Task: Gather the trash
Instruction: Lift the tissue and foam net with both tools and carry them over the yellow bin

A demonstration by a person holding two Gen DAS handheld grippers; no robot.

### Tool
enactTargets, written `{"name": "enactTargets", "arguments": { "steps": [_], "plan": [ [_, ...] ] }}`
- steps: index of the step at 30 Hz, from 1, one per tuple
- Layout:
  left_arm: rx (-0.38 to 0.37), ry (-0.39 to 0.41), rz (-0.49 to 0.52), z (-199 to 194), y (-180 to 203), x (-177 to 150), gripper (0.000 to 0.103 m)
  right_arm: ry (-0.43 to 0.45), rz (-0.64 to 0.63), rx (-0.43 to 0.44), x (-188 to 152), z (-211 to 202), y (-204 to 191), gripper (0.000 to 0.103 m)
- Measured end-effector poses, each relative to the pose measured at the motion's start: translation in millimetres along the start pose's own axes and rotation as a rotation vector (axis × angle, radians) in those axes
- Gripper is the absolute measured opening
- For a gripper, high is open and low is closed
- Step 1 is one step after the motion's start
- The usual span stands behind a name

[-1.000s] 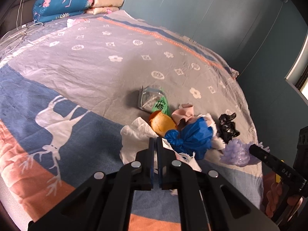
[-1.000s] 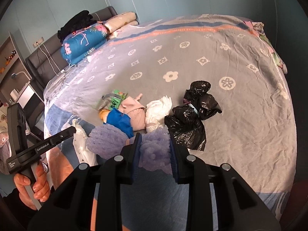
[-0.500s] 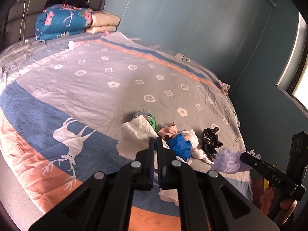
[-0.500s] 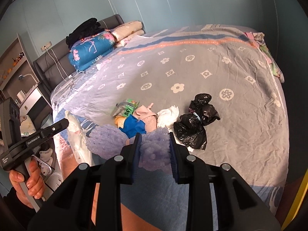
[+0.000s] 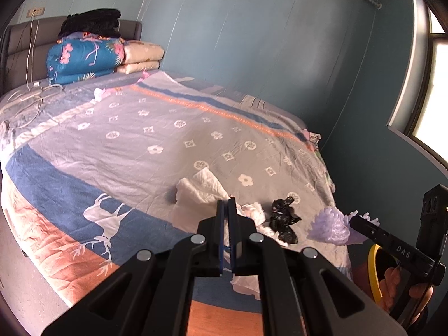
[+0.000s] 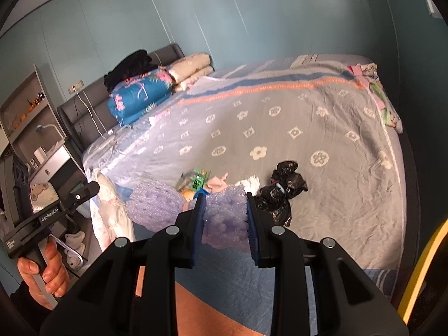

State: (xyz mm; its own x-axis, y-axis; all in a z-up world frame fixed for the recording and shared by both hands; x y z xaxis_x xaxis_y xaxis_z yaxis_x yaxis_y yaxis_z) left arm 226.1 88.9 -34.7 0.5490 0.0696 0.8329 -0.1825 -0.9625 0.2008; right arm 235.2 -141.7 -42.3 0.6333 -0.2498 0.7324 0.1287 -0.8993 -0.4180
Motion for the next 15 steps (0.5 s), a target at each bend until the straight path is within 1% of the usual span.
{"name": "enactTargets", "arguments": {
  "steps": [7,15],
  "plan": [
    [-0.029,0.047,0.031,-19,33,15,0.003,0.085,-0.004,0.010,18,-41,1,0.027],
    [-0.078,0.093,0.094,-34,90,33,0.003,0.181,0.014,-0.003,38,-94,20,0.027]
  ]
}}
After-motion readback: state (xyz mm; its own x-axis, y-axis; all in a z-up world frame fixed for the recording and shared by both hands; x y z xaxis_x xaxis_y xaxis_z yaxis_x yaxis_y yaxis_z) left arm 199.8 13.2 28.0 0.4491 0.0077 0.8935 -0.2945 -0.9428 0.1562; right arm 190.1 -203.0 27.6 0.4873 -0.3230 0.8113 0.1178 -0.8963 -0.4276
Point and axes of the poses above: each gripper's, at about its wrist camera, not at the fingertips, and z roughly the way its jaws point, y to its right, x to its top, the point moved 9 cm from there along z, roughly the way its jaws point, and after that the axes turned 7 degrees about z, right-handed, at the moved point
